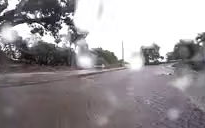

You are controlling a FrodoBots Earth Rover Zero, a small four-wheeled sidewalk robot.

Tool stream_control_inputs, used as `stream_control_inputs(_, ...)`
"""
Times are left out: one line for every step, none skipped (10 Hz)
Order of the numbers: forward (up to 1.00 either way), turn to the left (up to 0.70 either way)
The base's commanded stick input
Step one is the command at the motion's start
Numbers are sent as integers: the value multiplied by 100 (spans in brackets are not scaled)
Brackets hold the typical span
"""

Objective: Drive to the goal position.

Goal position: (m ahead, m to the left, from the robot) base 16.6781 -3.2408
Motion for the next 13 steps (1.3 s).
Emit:
stream_control_inputs(85,-27)
stream_control_inputs(85,-27)
stream_control_inputs(85,-27)
stream_control_inputs(85,-27)
stream_control_inputs(85,-27)
stream_control_inputs(85,-27)
stream_control_inputs(85,-27)
stream_control_inputs(85,-27)
stream_control_inputs(85,-27)
stream_control_inputs(85,-25)
stream_control_inputs(85,0)
stream_control_inputs(85,0)
stream_control_inputs(85,0)
